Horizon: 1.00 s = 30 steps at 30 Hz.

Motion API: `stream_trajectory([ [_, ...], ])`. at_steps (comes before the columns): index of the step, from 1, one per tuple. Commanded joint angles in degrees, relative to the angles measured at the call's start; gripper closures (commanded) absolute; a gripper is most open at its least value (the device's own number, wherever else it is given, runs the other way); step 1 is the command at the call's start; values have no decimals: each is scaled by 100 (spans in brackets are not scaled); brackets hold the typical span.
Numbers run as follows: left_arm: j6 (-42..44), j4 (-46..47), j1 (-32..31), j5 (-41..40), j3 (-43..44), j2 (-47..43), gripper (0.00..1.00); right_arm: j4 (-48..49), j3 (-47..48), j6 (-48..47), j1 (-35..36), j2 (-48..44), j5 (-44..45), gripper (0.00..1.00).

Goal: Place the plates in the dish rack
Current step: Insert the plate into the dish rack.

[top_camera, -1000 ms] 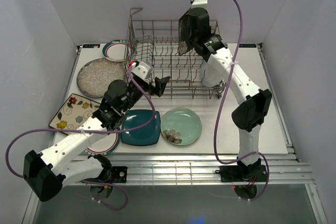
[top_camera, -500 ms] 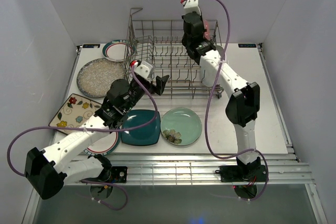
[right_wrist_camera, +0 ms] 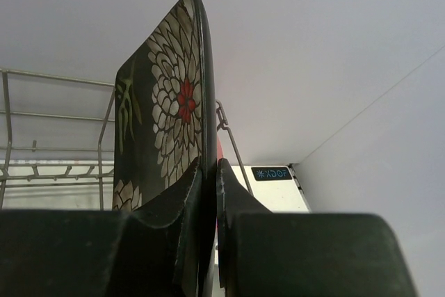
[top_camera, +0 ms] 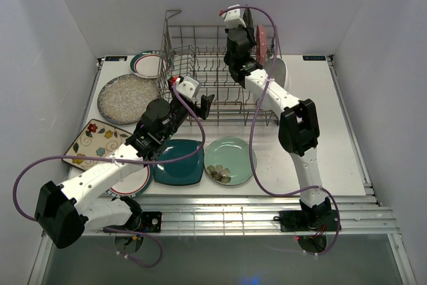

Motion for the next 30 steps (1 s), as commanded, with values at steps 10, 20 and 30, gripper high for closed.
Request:
stream_trajectory([
  [10,7,144,16,27,-8,-184,12,1928,-871,172,-21,-1231,206,92],
  [20,-28,135,16,133,-34,-263,12,2254,-1812,216,-21,-1943,242,92],
  [30,-37,127,16,168,-43,-290,12,1912,-1136,75,-21,-1365,250,92],
])
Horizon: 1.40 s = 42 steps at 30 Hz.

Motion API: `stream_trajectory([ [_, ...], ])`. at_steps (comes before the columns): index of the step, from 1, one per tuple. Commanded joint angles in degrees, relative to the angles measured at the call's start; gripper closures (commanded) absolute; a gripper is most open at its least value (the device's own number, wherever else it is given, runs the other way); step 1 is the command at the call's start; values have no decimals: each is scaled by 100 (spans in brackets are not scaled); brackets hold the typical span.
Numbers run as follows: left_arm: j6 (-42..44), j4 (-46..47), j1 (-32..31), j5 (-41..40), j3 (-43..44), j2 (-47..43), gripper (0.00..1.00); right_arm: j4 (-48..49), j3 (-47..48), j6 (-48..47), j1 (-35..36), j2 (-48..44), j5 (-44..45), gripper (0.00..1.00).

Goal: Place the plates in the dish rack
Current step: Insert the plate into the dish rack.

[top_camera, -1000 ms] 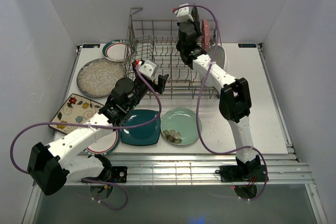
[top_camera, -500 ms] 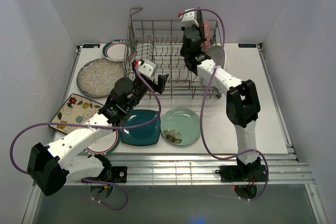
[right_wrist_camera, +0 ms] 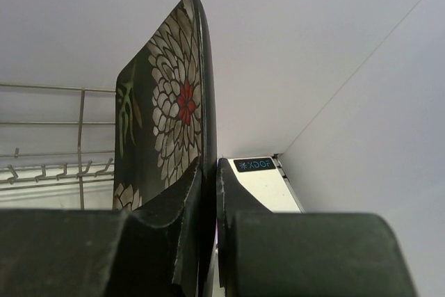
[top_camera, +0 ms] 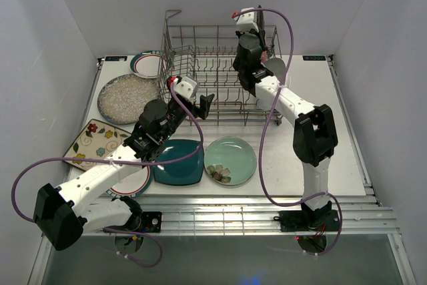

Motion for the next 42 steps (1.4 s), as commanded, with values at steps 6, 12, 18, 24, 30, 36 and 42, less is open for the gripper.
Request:
stream_trajectory([
  [6,-21,107,16,80,-49,-187,12,680,1471,-258,-15,532,74,92],
  [12,-21,107,16,89,-58,-204,12,636,1595,-232,-32,681,3,92],
  [18,-21,107,16,116,-58,-205,12,583,1569,-258,-67,699,-58,92],
  [24,-21,89,16,116,-41,-178,12,460,1665,-259,-94,804,-146,92],
  [30,-12,72,16,116,-32,-204,12,434,1841,-302,-138,1033,-260,92],
  [36,-12,63,16,133,-23,-196,12,354,2008,-311,-173,1226,-366,92],
  [42,-13,54,16,151,-5,-161,12,302,2095,-347,-252,1446,-401,92],
])
